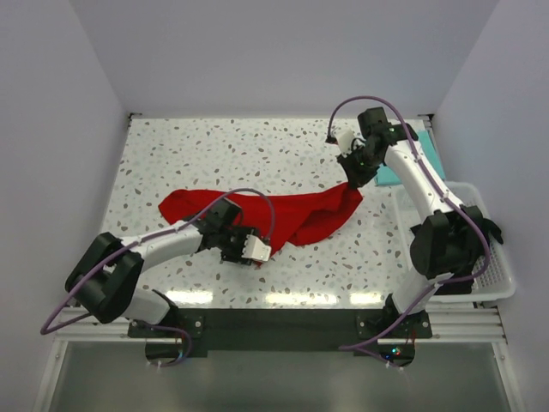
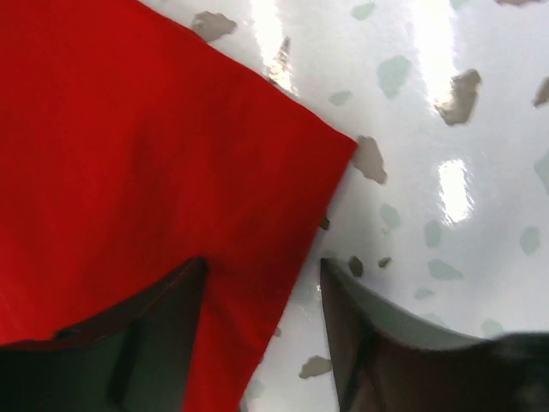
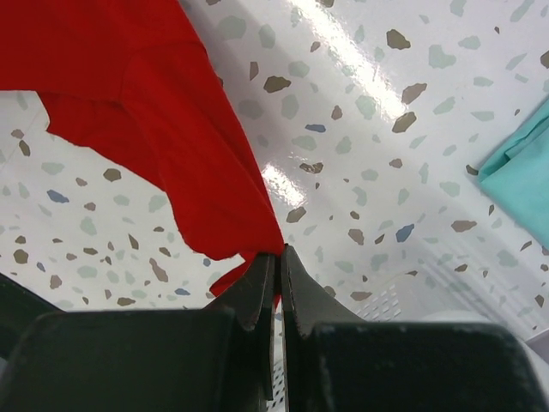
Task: Fold and stack the t-shirts
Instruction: Flatten the tshirt out
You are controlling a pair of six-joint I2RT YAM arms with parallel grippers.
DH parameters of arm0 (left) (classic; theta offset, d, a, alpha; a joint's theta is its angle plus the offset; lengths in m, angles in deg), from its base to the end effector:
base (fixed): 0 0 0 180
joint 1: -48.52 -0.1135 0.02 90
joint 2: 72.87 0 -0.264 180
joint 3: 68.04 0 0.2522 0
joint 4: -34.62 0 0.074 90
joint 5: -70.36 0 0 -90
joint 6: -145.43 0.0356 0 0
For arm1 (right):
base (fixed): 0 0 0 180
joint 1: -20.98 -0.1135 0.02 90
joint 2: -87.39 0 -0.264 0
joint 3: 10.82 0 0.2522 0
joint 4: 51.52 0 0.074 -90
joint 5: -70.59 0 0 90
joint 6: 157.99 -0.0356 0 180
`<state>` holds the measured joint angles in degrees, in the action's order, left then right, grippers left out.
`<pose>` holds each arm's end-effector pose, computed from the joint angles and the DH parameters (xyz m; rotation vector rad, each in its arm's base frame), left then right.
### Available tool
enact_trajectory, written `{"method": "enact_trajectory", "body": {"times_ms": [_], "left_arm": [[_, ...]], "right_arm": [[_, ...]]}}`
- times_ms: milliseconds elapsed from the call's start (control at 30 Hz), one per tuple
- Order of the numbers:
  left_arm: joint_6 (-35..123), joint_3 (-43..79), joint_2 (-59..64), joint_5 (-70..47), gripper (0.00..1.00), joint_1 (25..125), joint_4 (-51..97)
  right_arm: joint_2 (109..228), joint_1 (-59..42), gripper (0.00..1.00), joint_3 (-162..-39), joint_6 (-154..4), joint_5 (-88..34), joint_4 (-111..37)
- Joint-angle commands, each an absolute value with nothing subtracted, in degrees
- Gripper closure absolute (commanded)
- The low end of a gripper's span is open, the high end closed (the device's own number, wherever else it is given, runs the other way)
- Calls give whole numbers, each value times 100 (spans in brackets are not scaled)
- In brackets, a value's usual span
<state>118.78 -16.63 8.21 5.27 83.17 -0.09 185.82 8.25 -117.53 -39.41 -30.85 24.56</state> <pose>0.1923 -0.1512 0.1536 2.0295 1.5928 -0.4061 0.3393 0.0839 0.3101 -1.0112 2.5307 0.1966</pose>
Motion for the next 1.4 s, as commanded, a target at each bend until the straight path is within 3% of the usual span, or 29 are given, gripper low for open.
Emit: {"method": "enact_trajectory", "body": {"times_ms": [0,167,267,333,567,700,767,833,933,1133,1367], "left_arm": [[11836,-1718,1141,-258,49,8569,548],[11406,-1824,714,-356,87,8754,215],[11168,-1868,152,-128,100,8754,-189],[10993,-1729,-175,4,100,8746,-496],[11387,-480,-1529,1393,100,8737,-3860],[11887,-111,-1338,1271,100,8439,-4444],[12440,205,-534,1323,99,7967,-4637],[12704,843,250,1446,89,7536,-4717],[12382,1856,1945,1666,58,7174,-4307],[10878,2562,2382,1823,55,6558,-2890],[10668,217,39,639,54,7066,-1941]], "right_arm": [[18126,832,100,-11705,-3960,-2987,2534],[17801,841,100,-11573,-3890,-2952,2622],[17573,832,100,-11494,-3898,-2987,2604],[17449,841,100,-11511,-3890,-3013,2727],[16641,832,100,-11643,-3644,-2996,3167],[16596,841,100,-11608,-3477,-2820,3001],[16919,832,100,-11642,-3511,-2942,2877],[17184,824,100,-11713,-3652,-3179,2807],[17676,789,100,-11845,-3775,-3251,2746],[17906,788,100,-11643,-3828,-3084,2517],[17809,780,100,-11099,-3889,-2925,2244]]}}
